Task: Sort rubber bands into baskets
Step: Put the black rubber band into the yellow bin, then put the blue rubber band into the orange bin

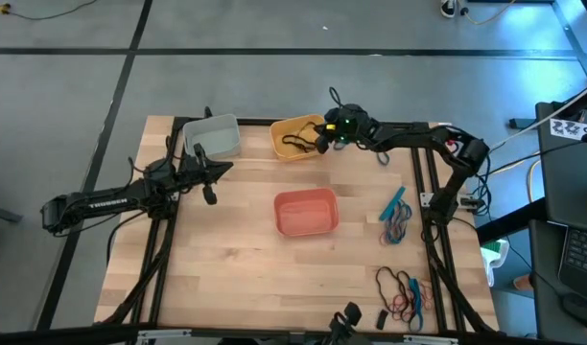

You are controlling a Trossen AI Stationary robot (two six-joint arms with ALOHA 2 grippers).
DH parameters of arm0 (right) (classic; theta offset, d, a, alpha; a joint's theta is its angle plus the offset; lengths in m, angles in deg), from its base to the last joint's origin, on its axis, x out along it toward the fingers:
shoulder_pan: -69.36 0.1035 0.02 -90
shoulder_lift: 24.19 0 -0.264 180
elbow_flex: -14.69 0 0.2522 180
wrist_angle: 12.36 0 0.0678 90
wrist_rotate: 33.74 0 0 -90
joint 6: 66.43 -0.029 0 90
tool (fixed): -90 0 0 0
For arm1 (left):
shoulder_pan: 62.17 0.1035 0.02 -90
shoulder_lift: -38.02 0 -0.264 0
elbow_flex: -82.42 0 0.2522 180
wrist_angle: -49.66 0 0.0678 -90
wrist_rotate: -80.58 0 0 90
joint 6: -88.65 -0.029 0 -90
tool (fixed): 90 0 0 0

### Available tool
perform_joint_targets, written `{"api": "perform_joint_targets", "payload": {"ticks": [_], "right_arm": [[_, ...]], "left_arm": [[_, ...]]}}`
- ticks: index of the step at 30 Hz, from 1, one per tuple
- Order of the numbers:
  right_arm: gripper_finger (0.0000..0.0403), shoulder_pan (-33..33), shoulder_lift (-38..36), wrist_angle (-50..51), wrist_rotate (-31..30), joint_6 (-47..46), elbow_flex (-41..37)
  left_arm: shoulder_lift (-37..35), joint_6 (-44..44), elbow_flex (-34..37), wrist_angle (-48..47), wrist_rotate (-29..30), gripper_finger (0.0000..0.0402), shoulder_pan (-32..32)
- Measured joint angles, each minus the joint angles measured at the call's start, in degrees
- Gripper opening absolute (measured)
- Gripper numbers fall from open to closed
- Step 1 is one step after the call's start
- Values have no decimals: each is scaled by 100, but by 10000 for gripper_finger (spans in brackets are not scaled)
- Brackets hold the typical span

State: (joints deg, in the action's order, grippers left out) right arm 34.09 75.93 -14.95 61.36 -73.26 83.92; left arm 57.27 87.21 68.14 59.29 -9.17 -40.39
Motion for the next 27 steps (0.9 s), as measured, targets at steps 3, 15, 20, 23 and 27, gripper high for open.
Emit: {"api": "perform_joint_targets", "payload": {"ticks": [3,15,20,23,27], "right_arm": [[68,0,0,29,106,-182,0],[179,0,-676,1186,-151,228,-3],[181,-2,-1335,2168,-748,449,-3],[181,-2,-1612,2654,-1269,573,-3],[182,-8,-1746,3125,-1805,586,0]], "left_arm": [[0,0,0,0,0,5,0],[1,6,0,0,0,5,0],[0,2,0,2,0,5,0],[1,4,0,0,0,5,0],[1,2,0,0,0,5,0]]}}
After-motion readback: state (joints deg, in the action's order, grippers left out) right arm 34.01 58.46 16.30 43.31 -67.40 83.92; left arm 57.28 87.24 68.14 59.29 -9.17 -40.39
